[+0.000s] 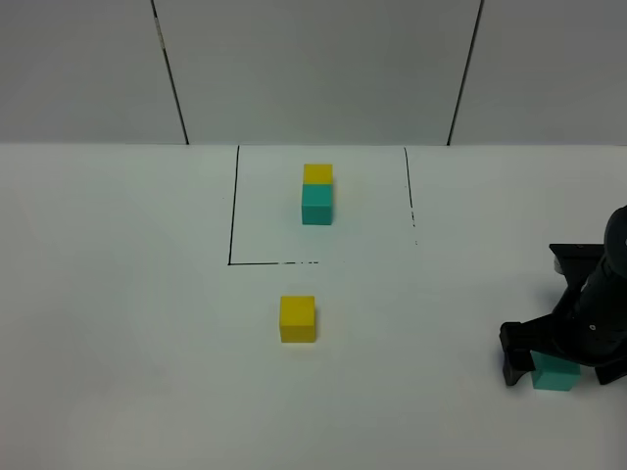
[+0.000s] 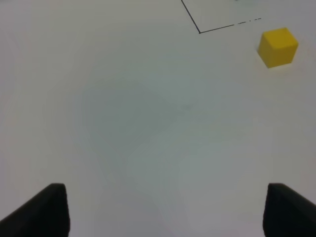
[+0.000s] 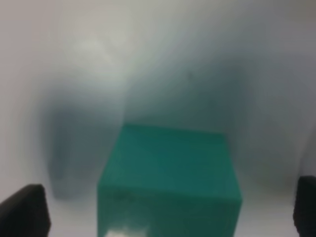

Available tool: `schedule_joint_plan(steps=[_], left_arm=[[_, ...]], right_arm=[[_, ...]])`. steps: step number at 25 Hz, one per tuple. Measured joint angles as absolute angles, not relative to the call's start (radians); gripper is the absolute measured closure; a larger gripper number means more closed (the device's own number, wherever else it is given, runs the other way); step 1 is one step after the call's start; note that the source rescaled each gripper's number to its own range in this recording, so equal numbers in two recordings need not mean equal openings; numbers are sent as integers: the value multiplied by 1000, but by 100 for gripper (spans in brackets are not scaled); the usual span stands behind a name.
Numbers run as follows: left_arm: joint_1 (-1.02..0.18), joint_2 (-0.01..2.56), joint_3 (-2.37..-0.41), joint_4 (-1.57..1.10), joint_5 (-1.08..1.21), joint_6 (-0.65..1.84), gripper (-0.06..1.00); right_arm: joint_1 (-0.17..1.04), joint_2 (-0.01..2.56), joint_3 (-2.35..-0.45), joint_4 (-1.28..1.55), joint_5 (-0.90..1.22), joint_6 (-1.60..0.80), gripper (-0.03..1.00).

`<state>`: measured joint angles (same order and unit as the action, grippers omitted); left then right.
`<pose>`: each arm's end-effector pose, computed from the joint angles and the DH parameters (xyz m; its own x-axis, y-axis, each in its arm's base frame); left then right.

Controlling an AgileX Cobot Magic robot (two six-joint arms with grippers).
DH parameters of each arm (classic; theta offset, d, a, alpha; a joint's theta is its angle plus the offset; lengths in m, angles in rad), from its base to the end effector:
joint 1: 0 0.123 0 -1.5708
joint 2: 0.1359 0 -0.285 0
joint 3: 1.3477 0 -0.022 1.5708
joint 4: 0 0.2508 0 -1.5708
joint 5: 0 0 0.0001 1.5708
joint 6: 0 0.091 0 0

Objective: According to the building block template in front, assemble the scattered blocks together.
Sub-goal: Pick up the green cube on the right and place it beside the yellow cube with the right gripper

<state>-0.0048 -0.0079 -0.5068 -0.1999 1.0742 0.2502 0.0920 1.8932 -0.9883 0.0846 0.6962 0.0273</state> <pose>-0.0084 -0.0159 0.2793 -0.4174 0.1530 -0.8957 0.2276 0.9719 0.0600 0.3171 0.0342 0.1199 -0.9986 0.0003 -0.0534 -0.0029 0.9982 0.0593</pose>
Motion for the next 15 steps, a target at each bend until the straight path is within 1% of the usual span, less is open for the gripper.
schedule_joint_plan(steps=[3, 5, 6, 7, 9, 10, 13, 15], left_arm=[[-5, -8, -507, -200, 1074, 250, 24], [-5, -8, -507, -200, 1074, 250, 24], [-5, -8, -507, -200, 1074, 250, 24], [-5, -8, -507, -200, 1074, 250, 24], [-5, -8, -507, -200, 1074, 250, 24], [-5, -8, -507, -200, 1074, 250, 24], [-5, -8, -507, -200, 1074, 250, 24], [-5, -8, -507, -200, 1074, 250, 24]], right_arm=[[92, 1893, -988, 84, 696, 27, -3], [92, 1893, -988, 84, 696, 27, -1], [92, 1893, -988, 84, 696, 27, 1], [92, 1893, -988, 84, 696, 29, 6], [92, 1893, -988, 84, 696, 35, 19], [92, 1893, -988, 84, 696, 35, 28], [92, 1893, -988, 84, 696, 35, 57], [92, 1893, -988, 84, 696, 37, 81]])
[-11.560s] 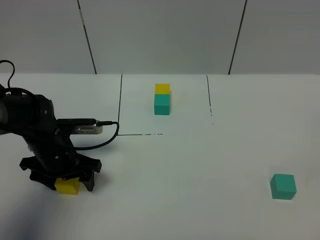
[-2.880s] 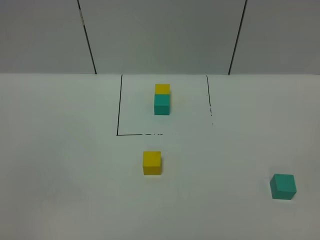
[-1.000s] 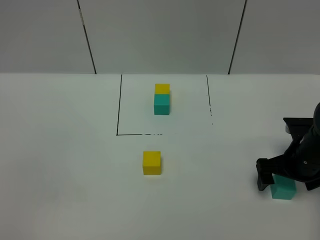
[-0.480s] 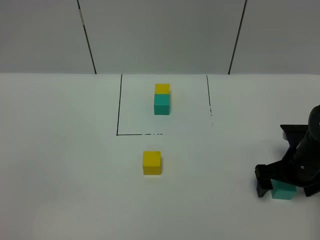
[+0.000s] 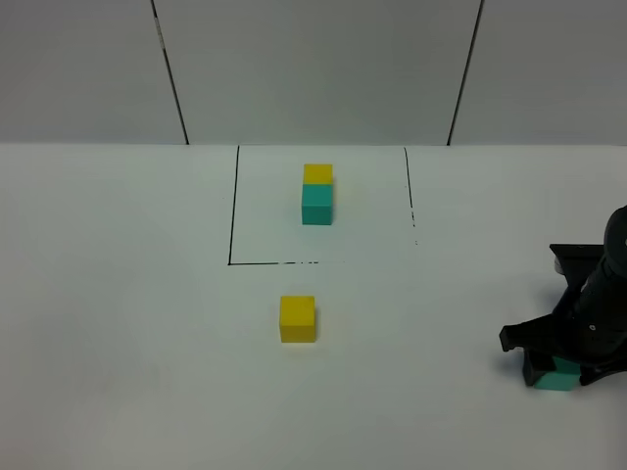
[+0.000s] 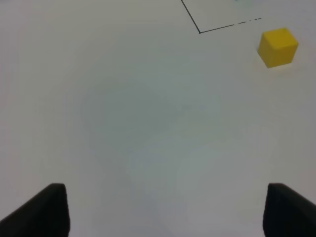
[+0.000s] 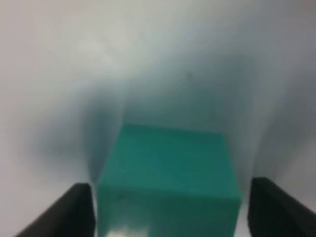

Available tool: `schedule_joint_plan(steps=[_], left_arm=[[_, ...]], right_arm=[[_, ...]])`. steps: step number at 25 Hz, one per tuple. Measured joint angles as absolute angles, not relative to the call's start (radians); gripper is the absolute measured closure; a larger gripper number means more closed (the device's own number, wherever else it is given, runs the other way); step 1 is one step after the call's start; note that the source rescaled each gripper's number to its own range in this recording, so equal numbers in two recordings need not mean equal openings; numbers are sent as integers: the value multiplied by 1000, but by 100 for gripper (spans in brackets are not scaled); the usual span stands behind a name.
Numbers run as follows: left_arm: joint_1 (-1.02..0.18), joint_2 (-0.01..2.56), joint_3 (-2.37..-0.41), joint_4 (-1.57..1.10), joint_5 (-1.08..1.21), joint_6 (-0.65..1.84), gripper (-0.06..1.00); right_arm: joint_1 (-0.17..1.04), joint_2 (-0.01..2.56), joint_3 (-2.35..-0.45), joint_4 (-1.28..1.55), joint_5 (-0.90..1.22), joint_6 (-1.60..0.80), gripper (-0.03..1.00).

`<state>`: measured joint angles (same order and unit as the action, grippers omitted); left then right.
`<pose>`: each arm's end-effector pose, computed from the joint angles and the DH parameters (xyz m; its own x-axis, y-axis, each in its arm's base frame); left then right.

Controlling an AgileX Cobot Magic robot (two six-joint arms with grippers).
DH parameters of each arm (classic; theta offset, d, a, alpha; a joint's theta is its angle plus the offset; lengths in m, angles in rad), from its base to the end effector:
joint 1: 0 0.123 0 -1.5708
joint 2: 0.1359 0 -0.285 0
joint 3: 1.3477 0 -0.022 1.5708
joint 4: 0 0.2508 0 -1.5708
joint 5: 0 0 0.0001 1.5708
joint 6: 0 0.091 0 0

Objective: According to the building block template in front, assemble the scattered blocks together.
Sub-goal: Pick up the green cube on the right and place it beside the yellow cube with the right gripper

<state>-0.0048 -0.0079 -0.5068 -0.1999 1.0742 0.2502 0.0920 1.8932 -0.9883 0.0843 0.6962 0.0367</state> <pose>-0.0084 -0.0159 0.2793 -0.4174 0.1530 -0.8957 0.2276 0.9719 0.0600 0.3171 0.0342 0.1199 -0.9986 0.0094 -0.0528 0.0063 0.9982 0.0596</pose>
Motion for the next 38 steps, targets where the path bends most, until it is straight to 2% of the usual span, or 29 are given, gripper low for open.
schedule_joint_plan(steps=[1, 2, 7, 14, 18, 23, 29, 38], left_arm=[[-5, -8, -507, -200, 1074, 250, 24], [-5, -8, -507, -200, 1074, 250, 24], [-5, -8, -507, -200, 1074, 250, 24], [-5, -8, -507, -200, 1074, 250, 24], [-5, -8, -507, -200, 1074, 250, 24], [-5, -8, -507, -200, 1074, 250, 24], [-5, -8, -507, -200, 1074, 250, 24], [-5, -8, -507, -200, 1074, 250, 24]], right_arm=[[92, 1893, -988, 84, 697, 39, 92], [92, 1893, -988, 85, 700, 40, 95], [92, 1894, -1011, 85, 741, 15, 95], [114, 1884, -1206, 82, 937, -131, 95], [182, 1882, -1324, 82, 1018, -313, 95], [306, 1882, -1385, 82, 1041, -583, 95], [428, 1901, -1416, 35, 955, -647, 95], [540, 2080, -1619, 0, 1028, -786, 95]])
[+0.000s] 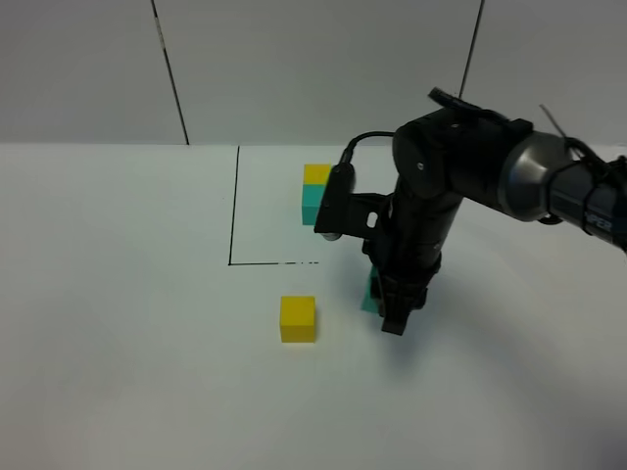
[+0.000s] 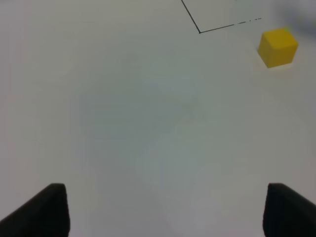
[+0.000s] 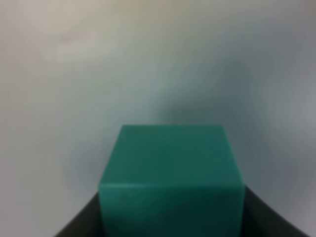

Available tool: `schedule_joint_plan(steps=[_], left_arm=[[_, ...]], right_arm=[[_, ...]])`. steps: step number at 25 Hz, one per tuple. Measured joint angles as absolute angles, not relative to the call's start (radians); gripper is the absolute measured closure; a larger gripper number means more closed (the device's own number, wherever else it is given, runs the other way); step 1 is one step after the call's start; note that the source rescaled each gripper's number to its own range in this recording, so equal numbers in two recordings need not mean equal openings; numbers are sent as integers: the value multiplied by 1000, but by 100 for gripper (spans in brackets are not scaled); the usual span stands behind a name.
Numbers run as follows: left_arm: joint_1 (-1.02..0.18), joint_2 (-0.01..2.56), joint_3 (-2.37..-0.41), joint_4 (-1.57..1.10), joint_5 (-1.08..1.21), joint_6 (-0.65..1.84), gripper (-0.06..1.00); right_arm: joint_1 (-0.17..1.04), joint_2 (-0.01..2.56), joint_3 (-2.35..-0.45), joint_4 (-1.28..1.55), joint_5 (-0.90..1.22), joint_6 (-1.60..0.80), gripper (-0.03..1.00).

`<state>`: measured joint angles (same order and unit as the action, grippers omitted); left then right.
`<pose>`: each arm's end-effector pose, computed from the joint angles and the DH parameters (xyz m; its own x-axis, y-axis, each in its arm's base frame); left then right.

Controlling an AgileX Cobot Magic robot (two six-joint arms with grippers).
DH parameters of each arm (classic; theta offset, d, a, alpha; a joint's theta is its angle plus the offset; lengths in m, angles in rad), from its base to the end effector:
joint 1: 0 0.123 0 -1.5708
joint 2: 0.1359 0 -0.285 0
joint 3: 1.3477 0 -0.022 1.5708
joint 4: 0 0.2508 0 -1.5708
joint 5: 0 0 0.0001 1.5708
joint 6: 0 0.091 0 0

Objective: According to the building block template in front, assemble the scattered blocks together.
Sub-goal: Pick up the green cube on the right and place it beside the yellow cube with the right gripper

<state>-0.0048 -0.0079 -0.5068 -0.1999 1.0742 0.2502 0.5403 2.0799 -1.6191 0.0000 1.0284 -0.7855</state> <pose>-0.0084 -0.0159 0.2793 -0.4174 0.1530 -0.8957 0.2276 0.9719 0.0600 0.3671 0.2202 0.1900 -0.2339 -0.9650 -0.1188 -0.9615 0.2477 -0.1188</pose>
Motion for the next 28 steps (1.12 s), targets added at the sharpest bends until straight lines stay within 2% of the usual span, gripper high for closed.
schedule_joint_plan(steps=[6, 28], left_arm=[[-5, -8, -507, -200, 1074, 250, 24], [-5, -8, -507, -200, 1074, 250, 24]], right_arm=[[572, 2197, -1726, -8, 1069, -820, 95], [596, 2338, -1836, -17, 1098, -833, 95]])
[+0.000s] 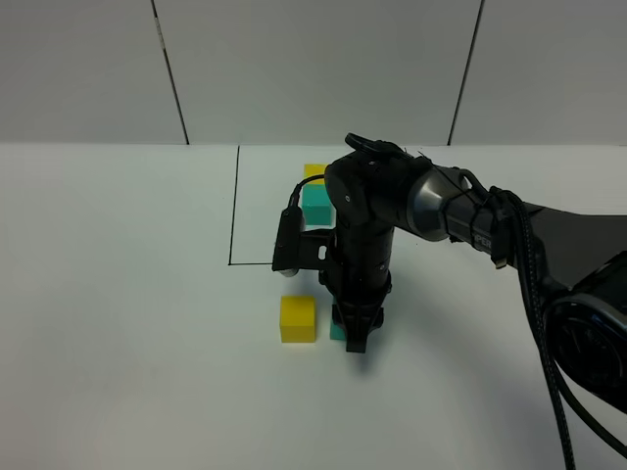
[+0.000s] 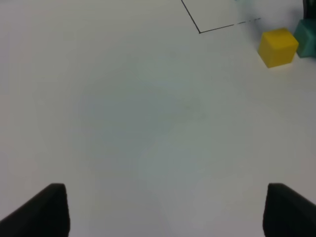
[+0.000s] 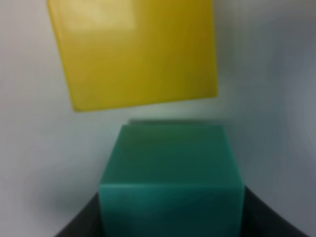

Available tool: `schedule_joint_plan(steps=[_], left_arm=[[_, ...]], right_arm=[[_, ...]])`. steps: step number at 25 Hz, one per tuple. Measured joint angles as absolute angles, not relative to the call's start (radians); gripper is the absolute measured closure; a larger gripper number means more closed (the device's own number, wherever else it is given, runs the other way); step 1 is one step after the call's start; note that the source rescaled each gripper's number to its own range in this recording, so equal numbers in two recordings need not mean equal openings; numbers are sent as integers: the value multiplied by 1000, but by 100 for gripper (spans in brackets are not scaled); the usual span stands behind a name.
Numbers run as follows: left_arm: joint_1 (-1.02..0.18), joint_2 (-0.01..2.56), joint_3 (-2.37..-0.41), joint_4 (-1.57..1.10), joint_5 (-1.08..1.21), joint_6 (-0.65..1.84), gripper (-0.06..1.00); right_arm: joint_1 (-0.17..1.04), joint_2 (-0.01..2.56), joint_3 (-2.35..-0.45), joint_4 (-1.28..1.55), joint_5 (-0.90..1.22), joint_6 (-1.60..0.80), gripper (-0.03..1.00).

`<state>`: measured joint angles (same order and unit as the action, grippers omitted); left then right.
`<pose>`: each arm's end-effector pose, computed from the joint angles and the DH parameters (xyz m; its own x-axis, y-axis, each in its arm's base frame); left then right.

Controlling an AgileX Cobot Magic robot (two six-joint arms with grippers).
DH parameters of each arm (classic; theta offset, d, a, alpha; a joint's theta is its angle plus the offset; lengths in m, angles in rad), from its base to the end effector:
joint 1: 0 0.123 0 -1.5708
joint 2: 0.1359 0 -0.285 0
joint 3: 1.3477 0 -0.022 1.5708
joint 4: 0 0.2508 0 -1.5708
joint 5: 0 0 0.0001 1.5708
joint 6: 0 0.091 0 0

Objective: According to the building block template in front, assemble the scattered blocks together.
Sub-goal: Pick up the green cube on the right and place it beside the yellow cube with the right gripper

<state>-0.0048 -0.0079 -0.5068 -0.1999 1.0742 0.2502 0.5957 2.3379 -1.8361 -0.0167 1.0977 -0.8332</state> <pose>-0.0084 -0.0159 0.2793 -0.4174 0.1530 -0.8957 0.2276 0.9719 0.0600 0.3877 0.2611 0.1278 -0.1335 -0.9907 -0.0280 -0.9894 0.1349 -0.0535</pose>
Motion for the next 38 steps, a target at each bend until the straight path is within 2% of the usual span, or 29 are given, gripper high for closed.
schedule_joint_plan(steps=[20, 38], left_arm=[[-5, -8, -507, -200, 1074, 250, 25], [-5, -8, -507, -200, 1074, 250, 25]], right_arm=[[615, 2390, -1922, -34, 1165, -832, 96], [640, 2392, -1923, -31, 1162, -848, 96]])
